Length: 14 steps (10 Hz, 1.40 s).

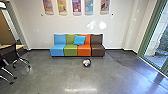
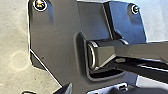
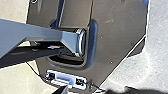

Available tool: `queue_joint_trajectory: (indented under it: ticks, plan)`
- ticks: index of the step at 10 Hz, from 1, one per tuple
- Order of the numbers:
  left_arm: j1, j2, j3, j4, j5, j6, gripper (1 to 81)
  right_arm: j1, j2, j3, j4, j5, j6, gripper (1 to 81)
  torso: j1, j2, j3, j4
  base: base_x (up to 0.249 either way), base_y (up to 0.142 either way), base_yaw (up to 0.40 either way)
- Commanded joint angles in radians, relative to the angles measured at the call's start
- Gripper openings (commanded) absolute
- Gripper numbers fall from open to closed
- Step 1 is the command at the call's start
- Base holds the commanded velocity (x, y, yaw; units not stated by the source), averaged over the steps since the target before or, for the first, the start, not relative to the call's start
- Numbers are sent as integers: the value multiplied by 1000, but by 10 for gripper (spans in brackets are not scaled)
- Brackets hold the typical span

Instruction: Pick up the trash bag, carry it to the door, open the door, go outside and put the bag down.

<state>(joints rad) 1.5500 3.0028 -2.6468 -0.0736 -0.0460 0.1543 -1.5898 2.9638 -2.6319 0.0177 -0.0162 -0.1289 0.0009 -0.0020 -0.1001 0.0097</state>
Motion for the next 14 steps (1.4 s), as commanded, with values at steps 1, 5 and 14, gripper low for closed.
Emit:
queue_joint_trajectory:
  ticks: [1,5,14]
  plan:
    - [-27,1,5,6,61,4,811,32,-1,0,-7,-65,-3,811,0,0,0,0,165,0,0]
    - [-27,-1,5,6,61,4,811,30,-1,0,-7,-65,-3,811,0,0,0,0,159,0,0]
    - [-29,1,5,8,61,4,811,33,-1,-14,-15,-67,-3,811,0,0,0,0,140,0,0]
